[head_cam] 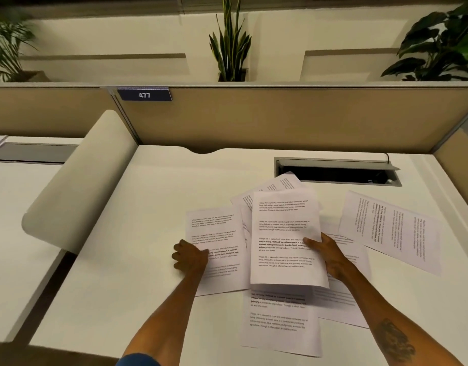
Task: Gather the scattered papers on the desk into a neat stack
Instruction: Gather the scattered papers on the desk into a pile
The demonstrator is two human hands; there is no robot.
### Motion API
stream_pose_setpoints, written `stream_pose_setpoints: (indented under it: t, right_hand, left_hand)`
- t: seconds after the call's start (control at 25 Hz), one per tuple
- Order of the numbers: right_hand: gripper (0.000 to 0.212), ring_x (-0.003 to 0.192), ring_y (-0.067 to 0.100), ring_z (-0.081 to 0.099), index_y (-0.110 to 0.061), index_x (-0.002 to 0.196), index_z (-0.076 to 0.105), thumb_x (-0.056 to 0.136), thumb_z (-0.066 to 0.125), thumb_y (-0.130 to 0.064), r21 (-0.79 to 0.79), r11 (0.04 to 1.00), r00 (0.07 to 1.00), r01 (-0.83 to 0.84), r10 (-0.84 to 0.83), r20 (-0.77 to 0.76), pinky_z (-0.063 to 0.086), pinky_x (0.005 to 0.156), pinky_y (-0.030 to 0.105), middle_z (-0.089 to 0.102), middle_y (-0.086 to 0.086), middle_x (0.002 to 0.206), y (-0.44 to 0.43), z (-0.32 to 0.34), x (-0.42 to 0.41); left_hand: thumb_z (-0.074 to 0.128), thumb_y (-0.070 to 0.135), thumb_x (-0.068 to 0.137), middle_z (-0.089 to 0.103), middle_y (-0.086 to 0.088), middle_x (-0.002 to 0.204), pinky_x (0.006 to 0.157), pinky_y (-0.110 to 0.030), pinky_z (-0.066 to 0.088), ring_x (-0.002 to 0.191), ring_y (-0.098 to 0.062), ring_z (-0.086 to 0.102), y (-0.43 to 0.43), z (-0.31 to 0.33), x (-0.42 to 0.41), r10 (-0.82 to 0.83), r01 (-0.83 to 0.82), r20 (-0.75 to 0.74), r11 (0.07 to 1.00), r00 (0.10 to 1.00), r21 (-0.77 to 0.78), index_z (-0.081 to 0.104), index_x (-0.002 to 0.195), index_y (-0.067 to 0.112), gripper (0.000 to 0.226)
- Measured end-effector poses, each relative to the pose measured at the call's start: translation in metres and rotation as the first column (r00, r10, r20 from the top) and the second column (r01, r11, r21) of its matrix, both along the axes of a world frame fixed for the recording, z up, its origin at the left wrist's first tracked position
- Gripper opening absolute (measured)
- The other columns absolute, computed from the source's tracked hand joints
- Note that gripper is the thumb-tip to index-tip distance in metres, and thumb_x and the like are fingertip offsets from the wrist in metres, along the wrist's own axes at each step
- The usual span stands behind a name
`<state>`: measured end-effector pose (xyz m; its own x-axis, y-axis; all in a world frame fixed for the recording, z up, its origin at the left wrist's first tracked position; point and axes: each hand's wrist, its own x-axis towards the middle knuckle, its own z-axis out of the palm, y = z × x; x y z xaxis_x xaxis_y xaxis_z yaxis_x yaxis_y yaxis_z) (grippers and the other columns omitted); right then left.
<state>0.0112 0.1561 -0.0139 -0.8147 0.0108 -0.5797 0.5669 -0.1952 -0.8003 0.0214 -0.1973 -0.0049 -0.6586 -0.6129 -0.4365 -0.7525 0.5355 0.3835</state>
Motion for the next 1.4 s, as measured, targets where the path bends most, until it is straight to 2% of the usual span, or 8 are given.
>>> stream_pose_setpoints:
  t: [0.2,0.44,0.68,0.8,0.96,1.08,1.28,1.4]
  right_hand:
    - [0.048,0.118,0.044,0.063,-0.004,0.136,0.058,0.089,0.069,-0.004,0.01,1.0,1.0,0.006,-0.006,0.008,0.048,0.103,0.063,0.066,0.023,0.129,-0.01,-0.005,0.0]
    - [0.046,0.117,0.046,0.063,-0.002,0.135,0.058,0.09,0.068,-0.003,0.034,0.999,1.0,0.003,-0.003,0.006,0.051,0.1,0.059,0.066,0.025,0.128,-0.021,-0.004,-0.004]
    - [0.043,0.107,0.041,0.069,-0.006,0.133,0.06,0.09,0.068,-0.004,0.008,1.0,1.0,-0.02,0.02,0.003,0.06,0.085,0.047,0.07,0.021,0.124,-0.025,0.0,-0.004]
    - [0.04,0.102,0.037,0.072,-0.009,0.129,0.062,0.09,0.069,-0.007,-0.01,1.0,1.0,-0.03,0.03,0.001,0.062,0.079,0.044,0.072,0.018,0.12,-0.025,0.002,-0.003]
    - [0.04,0.105,0.039,0.072,-0.009,0.128,0.063,0.089,0.072,-0.013,-0.015,0.998,0.998,-0.064,0.064,-0.02,0.06,0.087,0.052,0.074,0.017,0.119,-0.026,0.008,-0.004]
    - [0.039,0.101,0.037,0.074,-0.01,0.127,0.064,0.089,0.073,-0.017,0.006,0.994,0.993,-0.111,0.111,-0.047,0.06,0.087,0.051,0.076,0.015,0.115,-0.028,0.016,-0.007]
    - [0.039,0.106,0.034,0.073,-0.011,0.128,0.064,0.091,0.071,-0.022,0.015,0.985,0.979,-0.171,0.172,-0.111,0.057,0.095,0.053,0.075,0.013,0.119,-0.034,0.025,-0.01]
    - [0.04,0.109,0.034,0.072,-0.01,0.13,0.063,0.092,0.07,-0.02,-0.014,0.985,0.976,-0.169,0.166,-0.143,0.057,0.096,0.051,0.073,0.013,0.122,-0.034,0.027,-0.009]
  left_hand:
    - [0.085,0.026,0.08,0.041,-0.02,0.143,0.107,-0.052,0.043,0.134,-0.039,0.045,-0.011,-0.004,-0.006,-0.072,0.072,0.036,0.997,0.997,0.008,0.036,0.139,0.0,0.08]
    - [0.081,0.038,0.082,0.051,-0.015,0.138,0.108,-0.05,0.042,0.133,-0.036,0.046,-0.017,-0.007,0.004,-0.122,0.128,0.074,0.989,0.99,-0.075,0.048,0.135,0.004,0.071]
    - [0.08,0.018,0.084,0.064,-0.018,0.129,0.1,-0.05,0.052,0.119,-0.041,0.062,-0.029,-0.007,0.006,-0.033,0.075,-0.184,0.971,0.982,0.226,0.054,0.127,0.002,0.053]
    - [0.075,0.015,0.091,0.07,-0.018,0.125,0.101,-0.053,0.054,0.115,-0.039,0.067,-0.038,-0.008,0.012,-0.004,0.183,-0.369,0.874,0.93,0.451,0.059,0.13,0.002,0.044]
    - [0.069,0.01,0.095,0.072,-0.022,0.124,0.094,-0.053,0.06,0.111,-0.038,0.072,-0.039,-0.002,0.013,0.127,0.222,-0.414,0.685,0.901,0.694,0.061,0.131,-0.001,0.039]
    - [0.069,0.009,0.094,0.074,-0.02,0.12,0.081,-0.039,0.065,0.099,-0.03,0.077,-0.027,0.006,0.005,0.123,0.247,-0.387,0.589,0.914,0.77,0.062,0.131,-0.001,0.039]
    - [0.069,0.012,0.094,0.075,-0.021,0.118,0.086,-0.049,0.063,0.104,-0.04,0.075,0.012,0.021,-0.013,0.048,0.287,-0.346,0.461,0.937,0.84,0.061,0.131,0.0,0.039]
    - [0.061,0.025,0.1,0.076,-0.019,0.118,0.086,-0.048,0.063,0.104,-0.039,0.075,0.032,0.026,-0.02,-0.027,0.325,-0.353,0.458,0.935,0.827,0.062,0.132,0.003,0.039]
